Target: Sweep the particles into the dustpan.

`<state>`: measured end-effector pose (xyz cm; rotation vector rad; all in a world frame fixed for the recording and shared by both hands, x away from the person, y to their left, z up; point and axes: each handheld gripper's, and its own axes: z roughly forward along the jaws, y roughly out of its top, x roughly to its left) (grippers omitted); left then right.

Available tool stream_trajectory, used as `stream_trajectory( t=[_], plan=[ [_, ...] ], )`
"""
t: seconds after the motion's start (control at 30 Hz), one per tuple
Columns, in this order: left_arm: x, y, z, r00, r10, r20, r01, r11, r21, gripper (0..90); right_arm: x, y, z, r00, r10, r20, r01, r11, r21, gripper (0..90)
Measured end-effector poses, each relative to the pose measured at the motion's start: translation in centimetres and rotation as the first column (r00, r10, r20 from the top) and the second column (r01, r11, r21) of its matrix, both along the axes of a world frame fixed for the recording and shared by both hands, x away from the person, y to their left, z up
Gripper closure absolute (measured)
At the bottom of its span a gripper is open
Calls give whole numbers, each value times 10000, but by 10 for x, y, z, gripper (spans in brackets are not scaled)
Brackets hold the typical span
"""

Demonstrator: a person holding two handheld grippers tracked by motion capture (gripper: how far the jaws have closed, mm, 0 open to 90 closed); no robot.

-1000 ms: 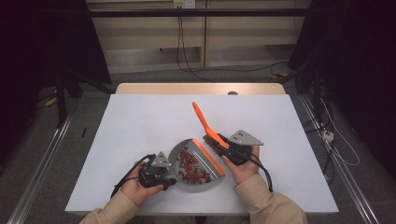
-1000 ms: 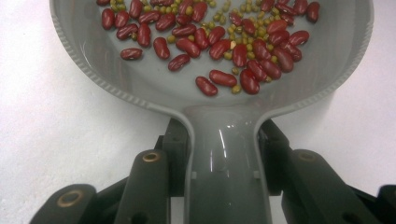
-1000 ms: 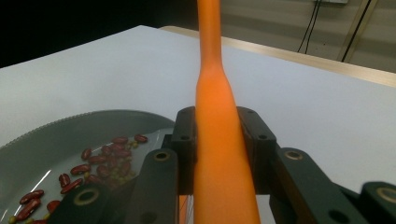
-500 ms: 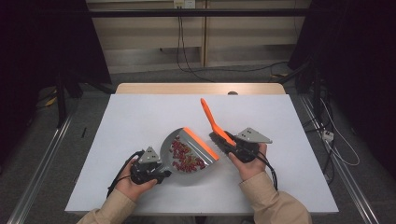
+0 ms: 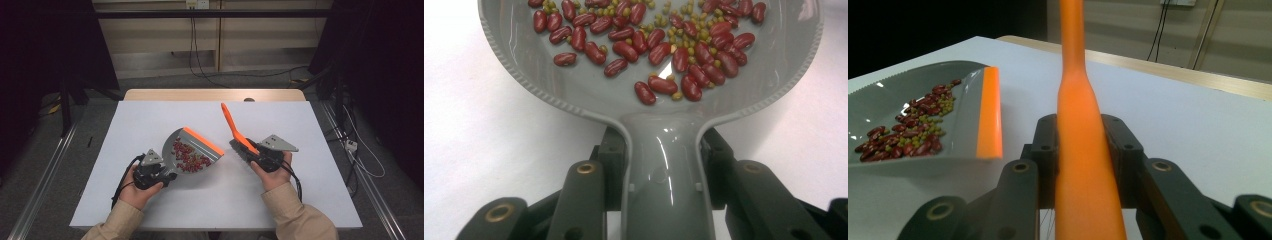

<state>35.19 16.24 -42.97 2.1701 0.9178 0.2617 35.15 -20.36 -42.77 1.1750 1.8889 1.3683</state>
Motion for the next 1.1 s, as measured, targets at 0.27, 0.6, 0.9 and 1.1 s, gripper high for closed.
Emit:
stream_trajectory(
  t=[0.27,0.6,0.9,1.1],
  plan=[
    [8,10,0,9978,647,-163,-650,9978,-163,642,-1,-10,0,9997,-249,-43,250,9996,140,713],
    [14,21,2,9923,1225,-166,-1227,9923,-173,642,1,-19,-1,9985,-506,-198,511,9984,257,713],
    [17,28,3,9871,1582,-254,-1588,9870,-242,642,0,-29,-1,9972,-726,-162,730,9969,303,713],
    [21,34,1,9793,2003,-289,-2010,9792,-265,642,1,-34,0,9962,-863,-104,866,9957,341,713]
  ],
)
